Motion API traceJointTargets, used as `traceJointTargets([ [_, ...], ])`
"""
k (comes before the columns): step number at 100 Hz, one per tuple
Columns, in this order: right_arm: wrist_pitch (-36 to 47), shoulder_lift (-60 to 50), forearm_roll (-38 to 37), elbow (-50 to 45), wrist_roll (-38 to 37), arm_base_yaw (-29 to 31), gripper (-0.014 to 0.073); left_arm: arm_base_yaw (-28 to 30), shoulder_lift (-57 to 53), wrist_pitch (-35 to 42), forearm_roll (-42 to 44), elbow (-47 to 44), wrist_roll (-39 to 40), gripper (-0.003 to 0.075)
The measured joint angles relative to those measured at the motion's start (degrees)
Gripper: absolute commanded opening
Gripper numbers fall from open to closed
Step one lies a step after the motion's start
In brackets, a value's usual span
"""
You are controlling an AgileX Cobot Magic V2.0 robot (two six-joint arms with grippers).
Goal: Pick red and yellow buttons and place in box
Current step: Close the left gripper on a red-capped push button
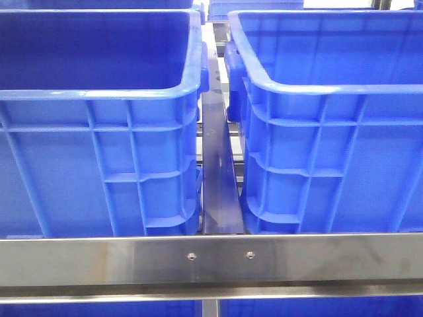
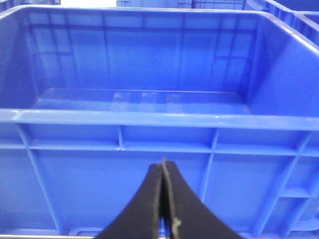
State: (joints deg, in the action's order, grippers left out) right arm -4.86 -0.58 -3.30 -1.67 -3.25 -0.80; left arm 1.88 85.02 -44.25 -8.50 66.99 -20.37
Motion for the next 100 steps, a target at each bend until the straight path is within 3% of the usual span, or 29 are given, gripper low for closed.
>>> traceJointTargets([
  [21, 0.0, 0.0, 0.0, 0.0, 0.0, 0.0, -0.0071, -1.62, 4.92, -0.12, -0.09, 3.25, -4.04, 0.0554],
  [76, 0.0, 0.0, 0.0, 0.0, 0.0, 0.0, -0.0071, -2.87, 13.39, 0.87, -0.22, 4.33, -4.9, 0.055],
  [100, 0.0, 0.0, 0.0, 0.0, 0.0, 0.0, -0.0071, -2.87, 15.07, 1.5, -0.22, 4.41, -4.9, 0.0388],
])
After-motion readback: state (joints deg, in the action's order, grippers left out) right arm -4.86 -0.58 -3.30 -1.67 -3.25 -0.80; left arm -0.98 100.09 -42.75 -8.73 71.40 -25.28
